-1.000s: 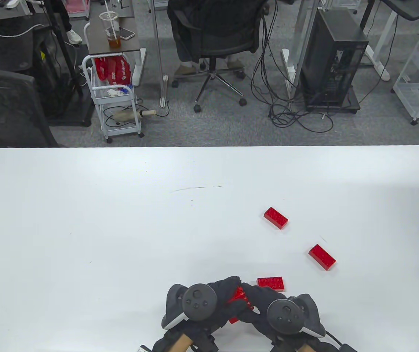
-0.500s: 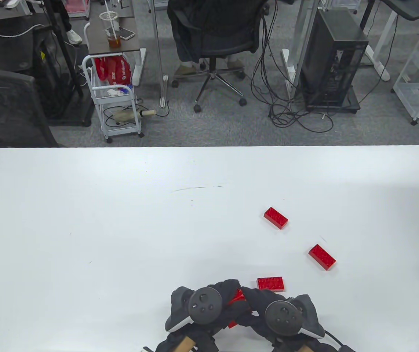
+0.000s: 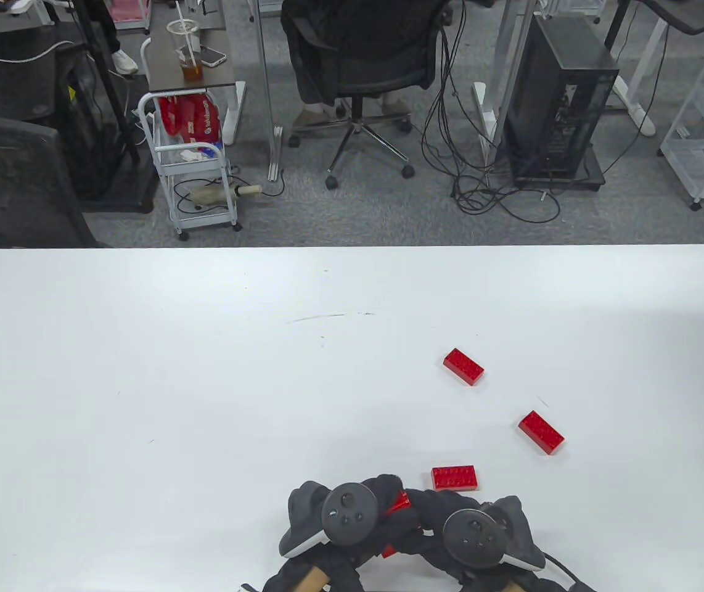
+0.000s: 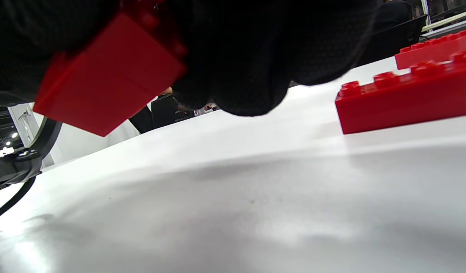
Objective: Separate stacked toy bricks from each other
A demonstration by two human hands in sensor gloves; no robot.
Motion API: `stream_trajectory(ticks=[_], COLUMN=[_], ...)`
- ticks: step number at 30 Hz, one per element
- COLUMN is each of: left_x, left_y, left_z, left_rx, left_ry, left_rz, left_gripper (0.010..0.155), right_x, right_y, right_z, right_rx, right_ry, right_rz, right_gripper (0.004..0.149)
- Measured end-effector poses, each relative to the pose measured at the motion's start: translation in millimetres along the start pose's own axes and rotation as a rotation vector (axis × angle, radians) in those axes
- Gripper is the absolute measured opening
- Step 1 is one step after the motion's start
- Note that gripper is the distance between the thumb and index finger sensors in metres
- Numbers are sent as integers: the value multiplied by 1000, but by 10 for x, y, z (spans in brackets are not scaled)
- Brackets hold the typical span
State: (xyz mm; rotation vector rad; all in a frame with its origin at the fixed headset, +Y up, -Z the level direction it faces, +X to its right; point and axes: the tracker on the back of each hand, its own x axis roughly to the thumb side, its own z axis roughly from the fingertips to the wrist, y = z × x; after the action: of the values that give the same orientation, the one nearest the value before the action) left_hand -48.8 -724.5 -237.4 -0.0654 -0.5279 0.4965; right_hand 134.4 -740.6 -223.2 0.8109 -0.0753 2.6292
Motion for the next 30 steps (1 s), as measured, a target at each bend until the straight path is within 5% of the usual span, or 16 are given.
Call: stream_trajectory(ticks=[30], left_x=[-160], left_y=[84], left_z=[-38], left_rx=[-103], left_ry=[93], left_rz=[14], left_gripper=[71], right_x=[32], right_y=[-97], right_z=[-49], right_rx=[-187], right_ry=[2], right_rz=[242], right_gripper=[69])
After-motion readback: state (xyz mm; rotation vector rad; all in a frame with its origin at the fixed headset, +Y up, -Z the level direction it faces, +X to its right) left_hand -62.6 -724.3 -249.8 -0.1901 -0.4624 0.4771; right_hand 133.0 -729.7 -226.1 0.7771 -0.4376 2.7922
